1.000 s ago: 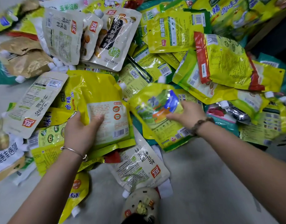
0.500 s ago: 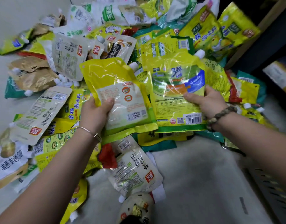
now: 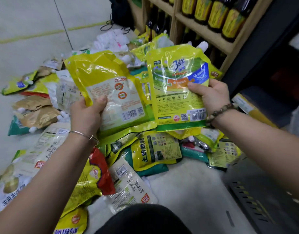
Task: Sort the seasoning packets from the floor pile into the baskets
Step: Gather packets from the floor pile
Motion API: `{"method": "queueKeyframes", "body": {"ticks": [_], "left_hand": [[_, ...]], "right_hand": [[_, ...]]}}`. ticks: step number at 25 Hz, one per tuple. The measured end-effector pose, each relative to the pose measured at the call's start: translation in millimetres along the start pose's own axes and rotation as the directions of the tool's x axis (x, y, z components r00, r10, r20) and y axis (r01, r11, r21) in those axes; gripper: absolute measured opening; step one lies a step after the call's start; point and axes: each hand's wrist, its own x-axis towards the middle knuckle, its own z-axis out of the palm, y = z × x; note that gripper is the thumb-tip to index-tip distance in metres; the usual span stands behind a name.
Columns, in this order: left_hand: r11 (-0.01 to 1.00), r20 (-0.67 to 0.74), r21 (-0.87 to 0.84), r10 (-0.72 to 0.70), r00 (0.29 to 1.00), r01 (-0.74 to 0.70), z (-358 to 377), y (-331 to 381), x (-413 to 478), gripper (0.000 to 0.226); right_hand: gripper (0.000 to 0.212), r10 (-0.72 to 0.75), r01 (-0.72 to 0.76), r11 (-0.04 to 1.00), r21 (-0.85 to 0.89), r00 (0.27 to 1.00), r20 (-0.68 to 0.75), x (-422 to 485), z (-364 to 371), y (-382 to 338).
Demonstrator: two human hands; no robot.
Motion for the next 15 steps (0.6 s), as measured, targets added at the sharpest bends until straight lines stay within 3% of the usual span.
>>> {"method": "queueKeyframes", "body": {"ticks": [8, 15], "left_hand": [[0.993, 0.132, -0.049, 0.110, 0.985, -0.104, 48.5, 70.5, -8.9, 0.008], [0.990, 0.353, -0.097, 0.126, 0.927, -0.098, 128.4, 108.1, -36.7, 0.016]], "right_hand": [[0.010, -0.174, 0.173, 0.985, -0.022, 0.980, -0.092, -3.8, -74.2, -93.5], [0.006, -0.155, 0.175, 0.984, 0.041, 0.940, -0.304, -32.0, -165.4, -117.3]]}}
